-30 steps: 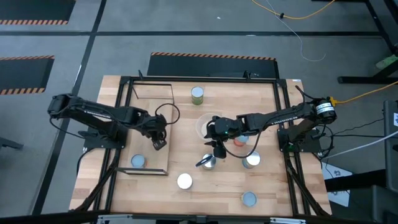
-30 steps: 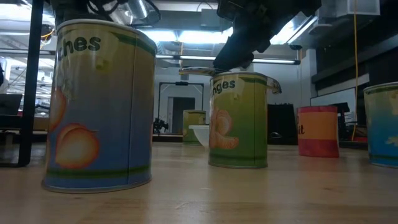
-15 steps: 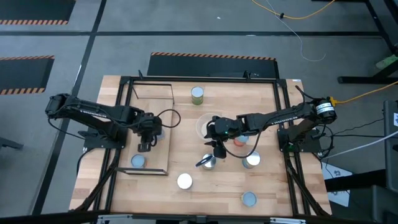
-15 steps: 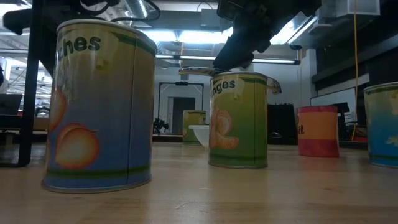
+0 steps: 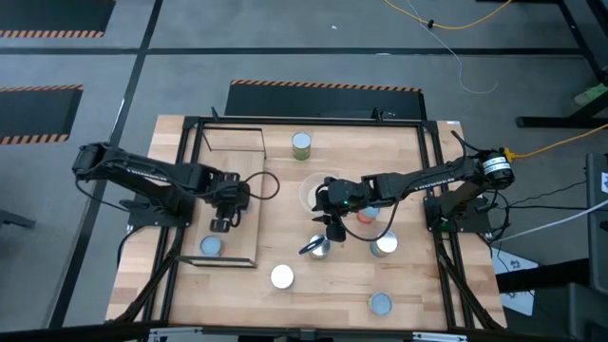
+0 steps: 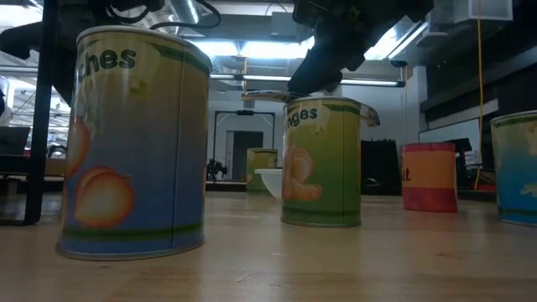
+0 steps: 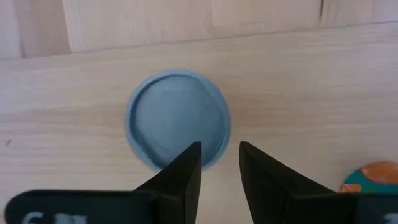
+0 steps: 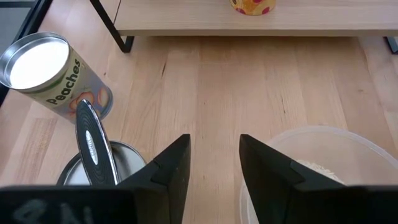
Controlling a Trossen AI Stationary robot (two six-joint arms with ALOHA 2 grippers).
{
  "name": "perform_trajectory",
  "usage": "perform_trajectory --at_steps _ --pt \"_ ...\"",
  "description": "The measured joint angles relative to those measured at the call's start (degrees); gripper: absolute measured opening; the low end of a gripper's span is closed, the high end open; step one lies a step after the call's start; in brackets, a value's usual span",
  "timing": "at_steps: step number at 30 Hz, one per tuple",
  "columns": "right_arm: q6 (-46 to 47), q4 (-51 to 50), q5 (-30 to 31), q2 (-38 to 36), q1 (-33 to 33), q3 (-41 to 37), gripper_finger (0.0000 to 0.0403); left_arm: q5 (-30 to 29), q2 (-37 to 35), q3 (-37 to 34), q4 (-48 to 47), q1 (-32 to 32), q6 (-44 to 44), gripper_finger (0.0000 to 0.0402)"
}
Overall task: Pick and place cans onto a shelf
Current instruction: Put the canned apple on the shelf
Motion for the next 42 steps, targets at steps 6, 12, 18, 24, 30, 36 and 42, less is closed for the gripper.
perform_trajectory --at_steps 6,12,18,24,30,36,42 --pt "0.0 -0.02 0.0 -0.02 0.0 0.0 0.0142 -2.34 2.64 0.07 0.11 -1.09 -0.06 0.01" --pt "0.0 0.0 0.0 -0.02 -0.02 0.0 0.0142 -2.66 5.44 0.09 0.11 -1.87 -0.09 0.01" --pt "0.0 0.0 0.0 -0.02 -0.02 0.0 0.0142 -3.09 5.67 0.13 0.15 -1.95 -0.35 0.01" --pt "0.0 0.0 0.02 -0.02 -0.02 0.0 0.0142 -4.32 5.6 0.11 0.69 -1.94 -0.7 0.01" --pt "0.0 0.0 0.0 -0.02 -0.01 0.0 0.0142 -4.99 5.62 0.04 2.12 -1.93 -0.7 0.01" --pt "0.0 0.0 0.0 -0.02 0.0 0.0 0.0142 -5.38 5.64 0.02 2.44 -1.93 -0.7 0.01" --pt "0.0 0.0 0.02 -0.02 0.0 0.0 0.0142 -5.38 5.64 0.02 2.47 -1.93 -1.37 0.0085"
